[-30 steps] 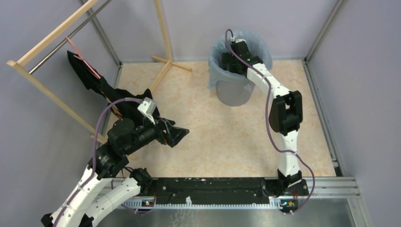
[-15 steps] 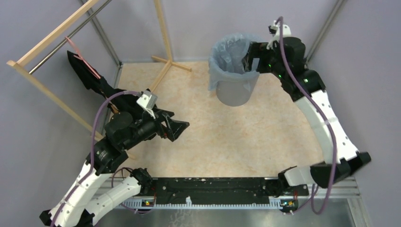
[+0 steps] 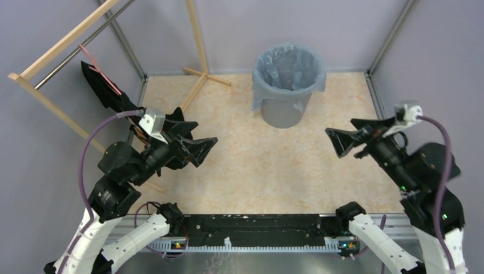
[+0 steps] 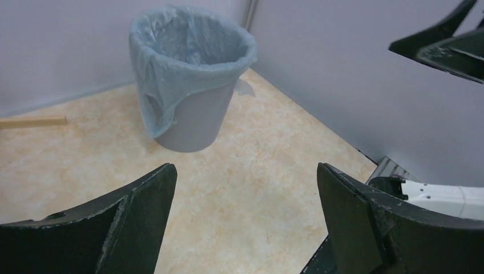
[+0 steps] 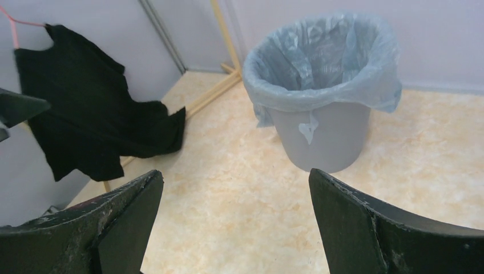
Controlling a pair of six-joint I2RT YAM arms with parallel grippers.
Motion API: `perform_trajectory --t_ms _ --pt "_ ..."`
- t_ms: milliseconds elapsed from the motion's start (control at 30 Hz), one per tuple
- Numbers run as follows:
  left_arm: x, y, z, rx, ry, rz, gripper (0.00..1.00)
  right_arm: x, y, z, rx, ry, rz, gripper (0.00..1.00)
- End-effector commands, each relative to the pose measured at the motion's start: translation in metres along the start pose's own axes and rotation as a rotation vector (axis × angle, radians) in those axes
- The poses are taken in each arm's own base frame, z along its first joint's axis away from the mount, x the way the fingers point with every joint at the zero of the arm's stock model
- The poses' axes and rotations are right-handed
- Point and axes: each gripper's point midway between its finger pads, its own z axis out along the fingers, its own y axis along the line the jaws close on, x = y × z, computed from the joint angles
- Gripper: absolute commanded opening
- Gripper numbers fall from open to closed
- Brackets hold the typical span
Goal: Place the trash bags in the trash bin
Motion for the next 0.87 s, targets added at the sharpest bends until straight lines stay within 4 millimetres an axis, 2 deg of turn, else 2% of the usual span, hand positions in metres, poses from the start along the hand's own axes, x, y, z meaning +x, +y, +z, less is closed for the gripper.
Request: perform_trajectory --t_ms 0,133,433,700,767,833 --pt "-0.043 -0.004 -0.008 -0.006 -0.140 0.066 0.99 -0.012 -0.003 -0.039 0.039 -0.062 -0.013 0.99" --pt "-0.048 -0.003 -0.010 -0.016 -0.155 0.071 0.99 -0.012 -0.008 -0.056 0.073 -0.089 -0.009 0.99" --pt "-0.048 -0.003 -0.006 -0.024 -0.129 0.061 0.99 0.003 -0.008 -0.043 0.053 -0.066 0.007 0.99" --pt "-0.057 -0.001 -0.011 -0.053 -0.142 0.057 0.99 -0.012 -0.004 -0.047 0.040 -0.128 0.009 0.99" --pt "-0.060 -0.001 -0.011 -0.056 -0.135 0.058 0.99 -0.009 -0.002 -0.049 0.020 -0.123 -0.009 0.99" --pt "-0.064 -0.002 -0.012 -0.063 -0.132 0.060 0.99 -0.008 -0.008 -0.051 0.055 -0.127 -0.009 0.99"
